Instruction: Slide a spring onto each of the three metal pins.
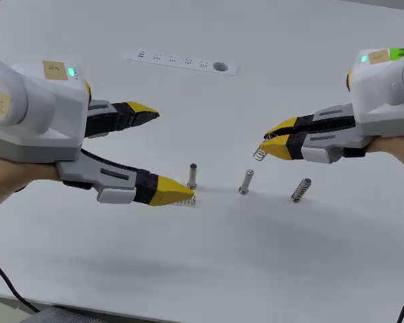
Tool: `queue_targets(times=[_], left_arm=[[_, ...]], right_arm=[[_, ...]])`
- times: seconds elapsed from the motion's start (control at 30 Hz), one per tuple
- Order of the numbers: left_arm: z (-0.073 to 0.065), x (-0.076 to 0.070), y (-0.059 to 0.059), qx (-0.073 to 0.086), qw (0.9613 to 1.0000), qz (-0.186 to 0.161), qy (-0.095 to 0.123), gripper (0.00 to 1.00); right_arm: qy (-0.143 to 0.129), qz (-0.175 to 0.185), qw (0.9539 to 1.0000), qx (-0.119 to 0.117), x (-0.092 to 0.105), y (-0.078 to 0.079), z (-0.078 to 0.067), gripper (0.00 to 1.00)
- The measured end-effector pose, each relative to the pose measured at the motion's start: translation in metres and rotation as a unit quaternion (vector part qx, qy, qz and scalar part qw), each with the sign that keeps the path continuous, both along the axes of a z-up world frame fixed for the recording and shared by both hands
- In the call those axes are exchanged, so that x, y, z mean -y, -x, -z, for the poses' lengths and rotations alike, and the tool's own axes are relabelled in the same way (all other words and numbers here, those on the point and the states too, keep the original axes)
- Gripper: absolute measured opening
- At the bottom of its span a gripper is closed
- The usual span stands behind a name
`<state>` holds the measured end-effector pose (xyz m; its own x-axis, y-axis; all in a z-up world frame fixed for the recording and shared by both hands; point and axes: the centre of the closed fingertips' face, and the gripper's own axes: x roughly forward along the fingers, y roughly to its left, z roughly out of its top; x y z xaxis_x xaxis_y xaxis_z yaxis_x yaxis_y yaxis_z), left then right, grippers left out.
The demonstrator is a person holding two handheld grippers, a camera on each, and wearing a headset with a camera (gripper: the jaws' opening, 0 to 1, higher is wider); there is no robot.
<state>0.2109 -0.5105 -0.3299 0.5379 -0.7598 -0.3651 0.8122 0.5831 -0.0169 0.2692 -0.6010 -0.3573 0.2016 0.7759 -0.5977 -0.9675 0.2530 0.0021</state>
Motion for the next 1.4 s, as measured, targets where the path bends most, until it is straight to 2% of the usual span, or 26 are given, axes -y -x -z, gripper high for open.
queue_targets(times=[0.27, 0.4, 0.53, 0.67, 0.87, 1.4], left_arm=[[0.004, -0.005, 0.001, -0.010, 0.9999, -0.012, 0.002, 1.00], [0.006, -0.008, 0.001, -0.011, 0.9998, -0.018, 0.000, 1.00], [0.006, -0.011, 0.000, -0.012, 0.9997, -0.023, 0.000, 1.00], [0.008, -0.012, 0.001, -0.014, 0.9996, -0.024, -0.002, 1.00], [0.007, -0.013, 0.001, -0.017, 0.9994, -0.029, 0.005, 1.00], [0.012, -0.019, 0.002, -0.023, 0.9991, -0.034, 0.002, 1.00]], right_arm=[[0.021, 0.011, 0.9996, -0.016, -0.001, -0.008, 0.023, 0.11], [0.034, 0.013, 0.9992, -0.017, 0.000, -0.010, 0.030, 0.11], [0.035, 0.017, 0.9990, -0.022, 0.000, -0.011, 0.033, 0.11], [0.051, 0.009, 0.9985, -0.020, 0.001, -0.010, 0.040, 0.11], [0.056, 0.006, 0.9981, -0.024, -0.002, -0.010, 0.047, 0.11], [0.098, -0.008, 0.9949, -0.020, -0.005, -0.006, 0.071, 0.11]])
